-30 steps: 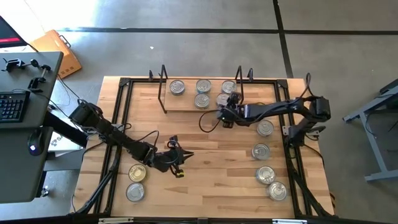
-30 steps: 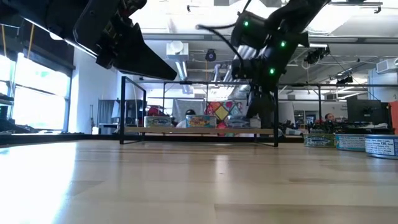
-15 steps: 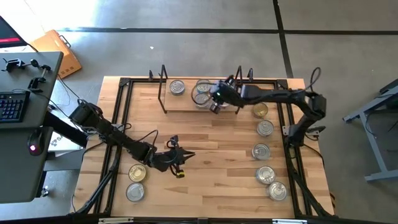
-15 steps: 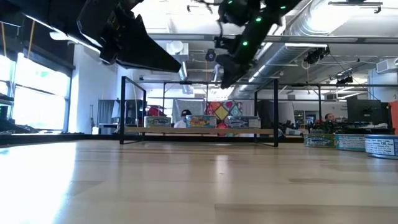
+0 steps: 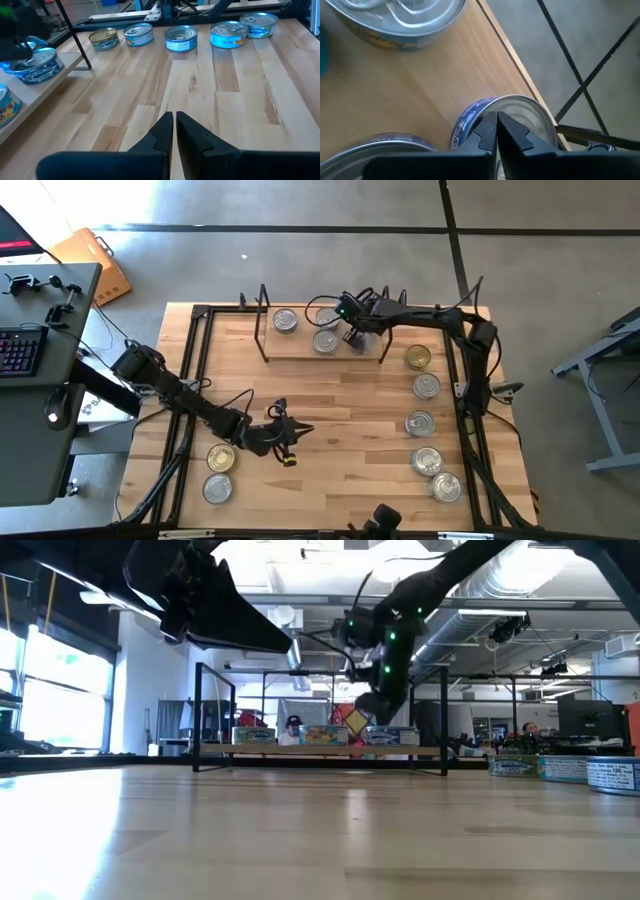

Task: Stack canned seafood by type on shelf
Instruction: Adjust the blue tuna can on the shelf, then put the green tuna can on the shelf aligned with the other green tuna can

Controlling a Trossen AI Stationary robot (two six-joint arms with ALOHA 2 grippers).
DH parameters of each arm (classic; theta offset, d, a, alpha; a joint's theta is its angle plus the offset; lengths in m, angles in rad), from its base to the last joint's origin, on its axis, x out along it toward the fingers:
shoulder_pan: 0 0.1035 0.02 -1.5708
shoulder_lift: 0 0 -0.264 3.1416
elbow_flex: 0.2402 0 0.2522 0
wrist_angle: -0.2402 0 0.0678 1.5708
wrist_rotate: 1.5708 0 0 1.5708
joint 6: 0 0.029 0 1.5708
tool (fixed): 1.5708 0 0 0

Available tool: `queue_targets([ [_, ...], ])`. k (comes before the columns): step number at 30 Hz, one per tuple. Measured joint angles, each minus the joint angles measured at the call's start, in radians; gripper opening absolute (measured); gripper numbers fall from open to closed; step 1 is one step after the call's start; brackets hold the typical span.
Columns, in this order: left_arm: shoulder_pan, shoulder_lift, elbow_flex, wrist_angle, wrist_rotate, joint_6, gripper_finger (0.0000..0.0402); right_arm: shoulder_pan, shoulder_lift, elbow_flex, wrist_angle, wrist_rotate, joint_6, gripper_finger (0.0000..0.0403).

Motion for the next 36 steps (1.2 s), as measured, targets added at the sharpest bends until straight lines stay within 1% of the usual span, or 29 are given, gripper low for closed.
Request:
queue_targets([
  [7, 0.0, 0.0, 0.0, 0.003, 0.0, 0.01, 0.0013, -0.003, 0.015, 0.003, -0.008, -0.018, 0.01, 0.0001],
  [18, 0.0, 0.0, 0.0, 0.004, 0.0, 0.01, 0.0013, 0.011, 0.012, 0.001, 0.088, -0.061, -0.037, 0.0],
  [21, 0.0, 0.0, 0.0, 0.003, 0.0, 0.01, 0.0013, 0.017, -0.019, 0.0, 0.09, -0.042, -0.036, 0.0],
  [25, -0.001, 0.0, 0.0, 0.003, 0.0, 0.01, 0.0013, 0.048, -0.095, 0.0, 0.07, -0.013, -0.029, 0.0],
  [29, -0.017, 0.0, 0.0, 0.003, -0.004, 0.009, 0.0013, 0.141, -0.197, -0.074, 0.116, -0.002, -0.001, 0.0],
  [32, -0.041, 0.0, 0.0, 0.002, -0.044, 0.01, 0.0009, 0.259, -0.277, -0.191, 0.2, 0.029, 0.008, 0.0],
  [36, -0.075, 0.0, 0.0, -0.006, -0.121, 0.019, 0.0002, 0.443, -0.366, -0.367, 0.316, 0.017, 0.111, 0.0],
])
